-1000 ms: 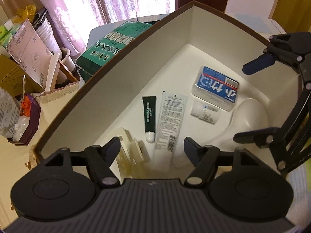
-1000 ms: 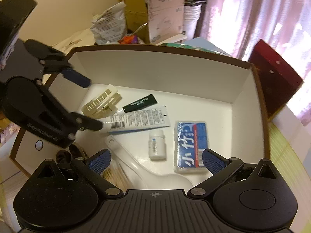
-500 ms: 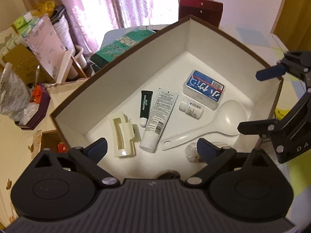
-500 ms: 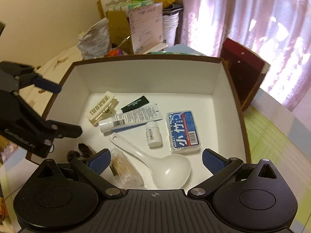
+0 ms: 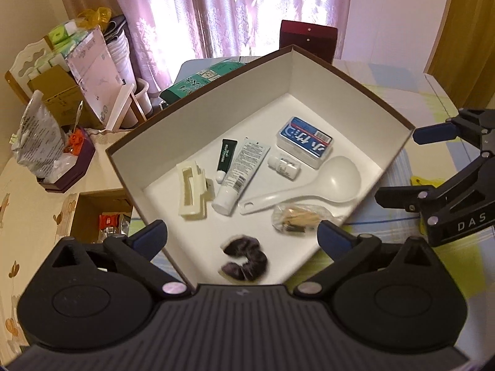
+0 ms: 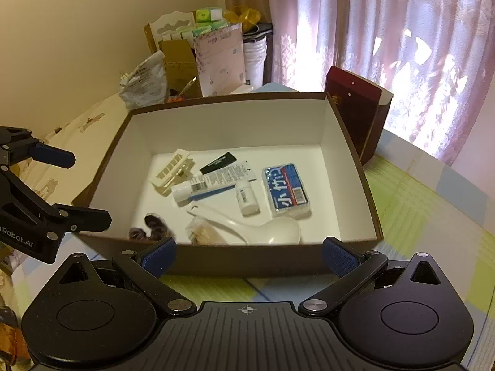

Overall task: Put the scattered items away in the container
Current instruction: 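Lift both open tools out of the box and move toward the snack packets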

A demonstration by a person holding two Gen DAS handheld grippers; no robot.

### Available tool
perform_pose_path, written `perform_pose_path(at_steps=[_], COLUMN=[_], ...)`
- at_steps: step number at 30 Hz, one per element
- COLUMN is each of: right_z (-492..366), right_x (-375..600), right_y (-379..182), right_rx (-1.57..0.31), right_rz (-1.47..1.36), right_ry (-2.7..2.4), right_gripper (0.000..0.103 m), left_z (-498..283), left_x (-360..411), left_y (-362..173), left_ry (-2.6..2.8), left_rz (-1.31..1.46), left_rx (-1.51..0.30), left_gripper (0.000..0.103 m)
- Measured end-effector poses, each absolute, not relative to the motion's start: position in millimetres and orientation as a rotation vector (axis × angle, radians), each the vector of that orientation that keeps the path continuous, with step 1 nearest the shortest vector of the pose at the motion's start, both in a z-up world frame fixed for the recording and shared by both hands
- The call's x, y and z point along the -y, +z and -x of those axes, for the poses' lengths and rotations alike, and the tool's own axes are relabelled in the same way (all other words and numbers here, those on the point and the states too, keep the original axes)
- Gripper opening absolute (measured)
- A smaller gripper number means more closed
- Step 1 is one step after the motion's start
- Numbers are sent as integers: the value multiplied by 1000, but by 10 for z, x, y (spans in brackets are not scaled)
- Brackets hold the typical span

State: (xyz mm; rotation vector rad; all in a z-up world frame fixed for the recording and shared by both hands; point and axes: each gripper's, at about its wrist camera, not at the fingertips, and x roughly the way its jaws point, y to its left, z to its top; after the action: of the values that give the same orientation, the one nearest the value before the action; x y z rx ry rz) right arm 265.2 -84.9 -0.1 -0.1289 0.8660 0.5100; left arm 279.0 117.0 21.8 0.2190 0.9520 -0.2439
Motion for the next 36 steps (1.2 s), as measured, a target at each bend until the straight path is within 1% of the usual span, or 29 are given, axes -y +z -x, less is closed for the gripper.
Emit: perform_pose_path(at_steps=[10,22,28,36], right_z=[-2182,-1757,-1537,-1153], right_x=[1028,1274,1490,1828], right_y=[192,213,150,-13], right_rx=[-814,-798,-795,-808], right_rz=[124,76,18,-8], right_ry=[521,529,512,427], right_gripper=[103,103,103,103], left_z=[-2264,-1792,-1583,-1320], left_x=[-1054,-974,-878,-771], left_y=[387,511,450,195], left_ry=[-216,-196,-187,-198], left_rz=[-212,-189,-194,-148], left_rx=[-914,-884,-875,-924], left_gripper=[102,102,102,102])
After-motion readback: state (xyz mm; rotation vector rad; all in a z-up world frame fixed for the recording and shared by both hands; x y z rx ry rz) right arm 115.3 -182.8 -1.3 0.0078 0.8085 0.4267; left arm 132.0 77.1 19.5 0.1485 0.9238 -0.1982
